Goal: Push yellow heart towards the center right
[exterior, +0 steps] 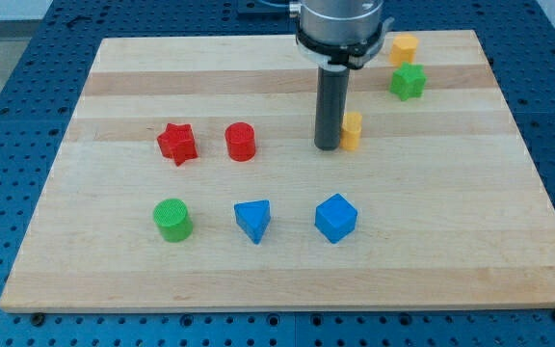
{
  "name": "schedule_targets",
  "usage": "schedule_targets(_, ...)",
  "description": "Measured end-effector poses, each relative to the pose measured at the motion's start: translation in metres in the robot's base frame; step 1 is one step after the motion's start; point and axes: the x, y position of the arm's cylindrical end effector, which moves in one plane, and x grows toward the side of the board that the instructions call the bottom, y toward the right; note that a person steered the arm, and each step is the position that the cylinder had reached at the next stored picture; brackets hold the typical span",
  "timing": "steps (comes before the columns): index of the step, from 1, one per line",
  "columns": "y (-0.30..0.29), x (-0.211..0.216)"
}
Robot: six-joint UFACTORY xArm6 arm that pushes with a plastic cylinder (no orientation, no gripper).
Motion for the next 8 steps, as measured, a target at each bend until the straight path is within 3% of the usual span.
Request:
schedule_targets(3, 0.062, -0.019)
schedule_targets(8, 0.072, -0.02)
